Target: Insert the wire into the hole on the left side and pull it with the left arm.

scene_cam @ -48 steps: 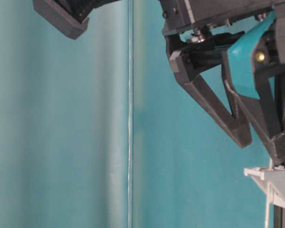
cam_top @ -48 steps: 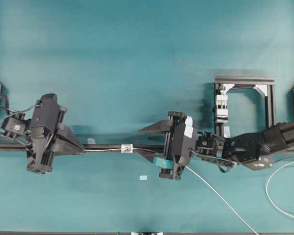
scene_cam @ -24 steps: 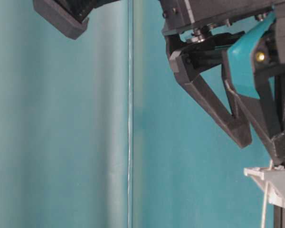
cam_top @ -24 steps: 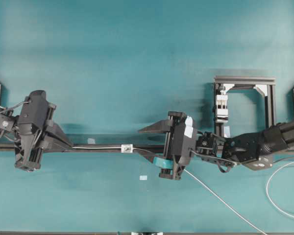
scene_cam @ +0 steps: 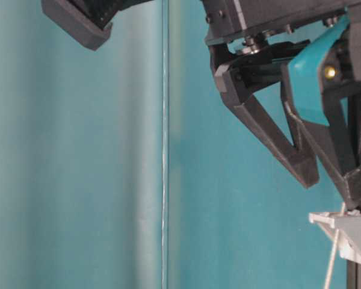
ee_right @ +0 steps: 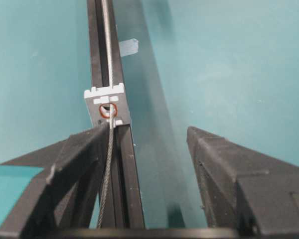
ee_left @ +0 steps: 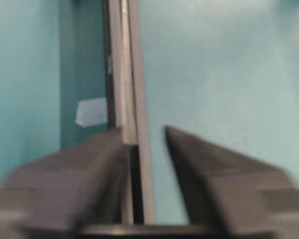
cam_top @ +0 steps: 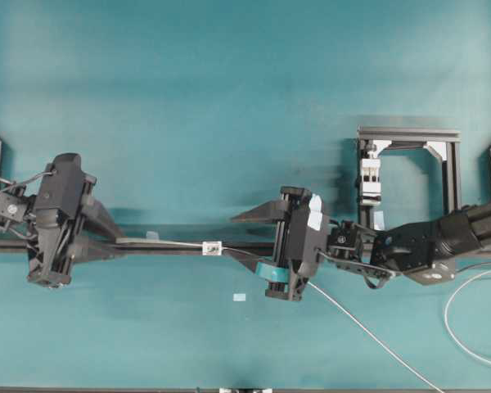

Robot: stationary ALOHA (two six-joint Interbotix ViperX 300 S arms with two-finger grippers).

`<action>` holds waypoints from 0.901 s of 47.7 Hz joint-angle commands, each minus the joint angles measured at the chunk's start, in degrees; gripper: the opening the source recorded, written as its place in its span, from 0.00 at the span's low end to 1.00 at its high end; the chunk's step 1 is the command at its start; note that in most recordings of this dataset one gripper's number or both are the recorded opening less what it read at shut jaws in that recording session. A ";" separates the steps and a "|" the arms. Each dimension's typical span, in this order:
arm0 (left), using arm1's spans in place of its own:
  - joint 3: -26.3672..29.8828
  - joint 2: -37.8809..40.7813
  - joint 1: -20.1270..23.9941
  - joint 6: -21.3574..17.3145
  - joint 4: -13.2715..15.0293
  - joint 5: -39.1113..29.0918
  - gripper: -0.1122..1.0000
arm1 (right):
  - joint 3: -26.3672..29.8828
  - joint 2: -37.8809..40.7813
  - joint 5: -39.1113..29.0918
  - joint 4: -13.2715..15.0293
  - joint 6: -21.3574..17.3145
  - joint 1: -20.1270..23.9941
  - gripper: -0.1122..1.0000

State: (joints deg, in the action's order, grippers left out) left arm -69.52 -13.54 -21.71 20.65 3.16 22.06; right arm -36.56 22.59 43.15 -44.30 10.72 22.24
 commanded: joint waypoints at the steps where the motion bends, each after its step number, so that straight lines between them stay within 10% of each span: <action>1: 0.79 -0.79 -0.18 -0.09 -0.18 0.26 0.17 | 0.18 -1.58 -0.44 -0.09 0.18 0.09 0.76; 14: 0.88 -0.88 0.70 -0.53 -0.18 0.44 0.78 | -0.97 -3.60 -0.44 -0.09 0.70 0.09 0.76; 43: 0.26 -5.89 8.53 -6.68 -0.26 0.70 0.78 | -6.94 -11.07 -0.09 0.09 2.55 -3.08 0.76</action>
State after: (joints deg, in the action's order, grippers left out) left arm -69.52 -18.11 -14.15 14.33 3.08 22.59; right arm -43.51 13.89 42.63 -44.38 13.01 20.04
